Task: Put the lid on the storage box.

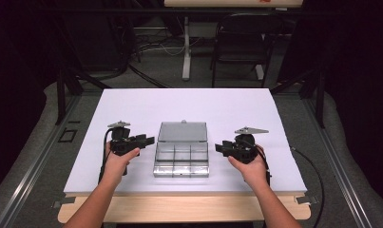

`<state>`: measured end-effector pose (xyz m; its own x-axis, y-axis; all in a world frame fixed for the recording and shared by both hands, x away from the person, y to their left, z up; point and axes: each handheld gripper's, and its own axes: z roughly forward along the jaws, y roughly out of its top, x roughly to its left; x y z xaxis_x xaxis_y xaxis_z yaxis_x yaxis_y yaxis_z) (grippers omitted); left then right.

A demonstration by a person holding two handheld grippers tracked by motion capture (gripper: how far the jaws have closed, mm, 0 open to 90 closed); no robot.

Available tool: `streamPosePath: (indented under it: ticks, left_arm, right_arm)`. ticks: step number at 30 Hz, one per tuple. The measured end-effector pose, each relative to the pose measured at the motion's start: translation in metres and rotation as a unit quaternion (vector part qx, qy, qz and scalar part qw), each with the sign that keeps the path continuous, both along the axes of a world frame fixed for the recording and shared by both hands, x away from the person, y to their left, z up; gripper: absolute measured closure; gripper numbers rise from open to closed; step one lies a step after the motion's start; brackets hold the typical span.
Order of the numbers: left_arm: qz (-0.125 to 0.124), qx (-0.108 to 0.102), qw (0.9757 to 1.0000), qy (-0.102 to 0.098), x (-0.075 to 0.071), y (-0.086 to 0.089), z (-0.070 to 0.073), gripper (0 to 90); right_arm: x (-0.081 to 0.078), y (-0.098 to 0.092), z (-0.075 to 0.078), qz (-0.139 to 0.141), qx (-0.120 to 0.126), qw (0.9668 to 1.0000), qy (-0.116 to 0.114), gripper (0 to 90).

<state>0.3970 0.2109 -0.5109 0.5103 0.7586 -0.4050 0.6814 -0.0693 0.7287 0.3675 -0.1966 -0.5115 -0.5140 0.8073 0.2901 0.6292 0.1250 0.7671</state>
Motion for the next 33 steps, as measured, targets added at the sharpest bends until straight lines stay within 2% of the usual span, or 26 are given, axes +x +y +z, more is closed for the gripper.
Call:
streamPosePath:
  ticks: [6, 10, 11, 19, 23, 29, 33]
  left_arm:
    - [0.004, -0.004, 1.0000, 0.003, -0.002, 0.004, -0.001, 47.6]
    - [0.005, -0.006, 1.0000, 0.004, -0.003, 0.007, -0.002, 47.7]
    - [0.001, -0.004, 1.0000, 0.004, -0.003, 0.008, -0.002, 47.7]
    - [0.003, -0.004, 1.0000, 0.003, -0.005, 0.008, -0.002, 47.8]
    - [0.007, -0.006, 1.0000, 0.002, -0.006, 0.008, -0.002, 47.8]
    - [0.006, -0.004, 1.0000, 0.002, -0.007, 0.009, -0.002, 47.8]
    - [0.007, -0.004, 1.0000, 0.004, -0.008, 0.008, -0.002, 47.8]
  right_arm:
    - [-0.002, -0.004, -0.002, 0.002, -0.024, 0.9997, 0.001, 58.4]
    - [-0.005, -0.010, -0.003, -0.009, -0.021, 0.9997, 0.002, 59.8]
    - [-0.005, -0.012, -0.002, -0.008, -0.028, 0.9996, 0.001, 60.3]
    - [-0.010, -0.033, 0.002, -0.038, -0.033, 0.9987, -0.011, 63.4]
    - [-0.010, -0.043, 0.002, -0.051, -0.038, 0.9980, -0.002, 63.3]
    - [-0.018, -0.053, -0.001, -0.066, -0.050, 0.9965, 0.003, 62.0]
    - [-0.023, -0.059, -0.005, -0.072, -0.050, 0.9961, 0.003, 61.2]
